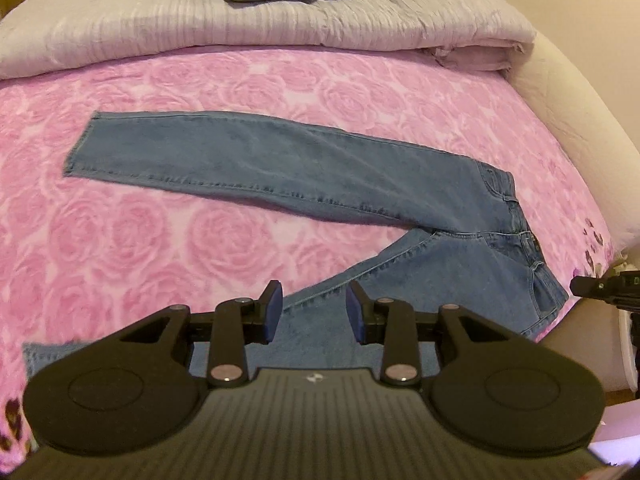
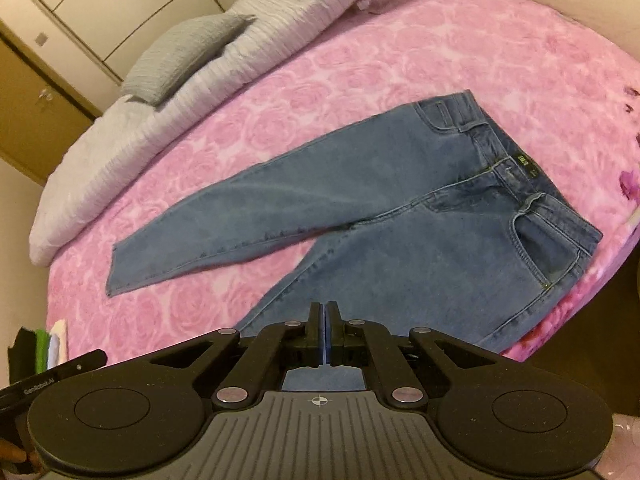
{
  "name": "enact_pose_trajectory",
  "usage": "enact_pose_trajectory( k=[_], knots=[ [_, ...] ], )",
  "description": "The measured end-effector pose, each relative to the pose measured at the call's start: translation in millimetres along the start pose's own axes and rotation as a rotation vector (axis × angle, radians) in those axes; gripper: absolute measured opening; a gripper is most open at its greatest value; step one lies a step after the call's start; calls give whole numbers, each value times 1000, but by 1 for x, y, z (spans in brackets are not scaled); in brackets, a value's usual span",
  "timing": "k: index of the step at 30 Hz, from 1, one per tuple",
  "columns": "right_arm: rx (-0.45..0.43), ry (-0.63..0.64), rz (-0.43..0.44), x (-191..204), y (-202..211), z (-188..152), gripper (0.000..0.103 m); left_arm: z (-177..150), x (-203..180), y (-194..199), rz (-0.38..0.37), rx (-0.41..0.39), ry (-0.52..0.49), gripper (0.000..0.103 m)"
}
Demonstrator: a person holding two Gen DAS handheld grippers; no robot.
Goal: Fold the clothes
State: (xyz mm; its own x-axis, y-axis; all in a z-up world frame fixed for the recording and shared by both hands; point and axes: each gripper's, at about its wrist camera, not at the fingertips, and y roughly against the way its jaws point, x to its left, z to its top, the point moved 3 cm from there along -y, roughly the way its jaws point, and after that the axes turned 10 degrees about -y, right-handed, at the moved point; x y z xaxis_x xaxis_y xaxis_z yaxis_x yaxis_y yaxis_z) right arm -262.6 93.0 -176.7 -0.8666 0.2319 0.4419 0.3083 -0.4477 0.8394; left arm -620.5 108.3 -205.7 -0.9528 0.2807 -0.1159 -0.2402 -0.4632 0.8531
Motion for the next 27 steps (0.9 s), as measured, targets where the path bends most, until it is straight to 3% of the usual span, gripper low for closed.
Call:
enact_pose_trajectory(
  k=[11,15,22,26,27],
  knots=[
    [-38,141,-28,2,-53,24,2,34,3,-69,-8,30,20,30],
    [-77,246,-21,10,-69,38,3,50,1,-94,2,48,22,30],
    [-44,305,-23,-6,-102,74,3,78,-9,-139,3,47,35,30],
    [-149,478,15,0,-110,96,1,93,-17,-169,-19,42,26,30],
    [-146,468,39,0,-116,104,1,98,-19,-176,-23,37,19,30]
  ],
)
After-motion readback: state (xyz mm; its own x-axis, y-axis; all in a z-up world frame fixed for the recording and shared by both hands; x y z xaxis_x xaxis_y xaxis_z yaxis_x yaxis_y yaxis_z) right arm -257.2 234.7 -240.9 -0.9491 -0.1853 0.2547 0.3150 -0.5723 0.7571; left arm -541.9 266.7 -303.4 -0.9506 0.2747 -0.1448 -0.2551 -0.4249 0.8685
